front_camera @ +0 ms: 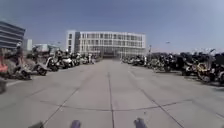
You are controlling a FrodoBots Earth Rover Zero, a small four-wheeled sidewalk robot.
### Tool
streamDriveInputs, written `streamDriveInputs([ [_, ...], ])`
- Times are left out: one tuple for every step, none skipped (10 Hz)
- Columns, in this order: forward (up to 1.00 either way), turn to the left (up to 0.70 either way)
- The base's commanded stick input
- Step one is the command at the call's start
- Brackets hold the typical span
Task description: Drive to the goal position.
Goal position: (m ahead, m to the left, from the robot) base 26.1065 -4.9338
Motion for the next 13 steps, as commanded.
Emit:
streamDriveInputs([
  [1.0, 0.0],
  [1.0, 0.0],
  [1.0, 0.0],
  [1.0, 0.0],
  [1.0, 0.0],
  [1.0, 0.0],
  [1.0, 0.0],
  [1.0, 0.0],
  [1.0, 0.0],
  [1.0, 0.0],
  [1.0, 0.0],
  [1.0, 0.0],
  [1.0, 0.0],
])
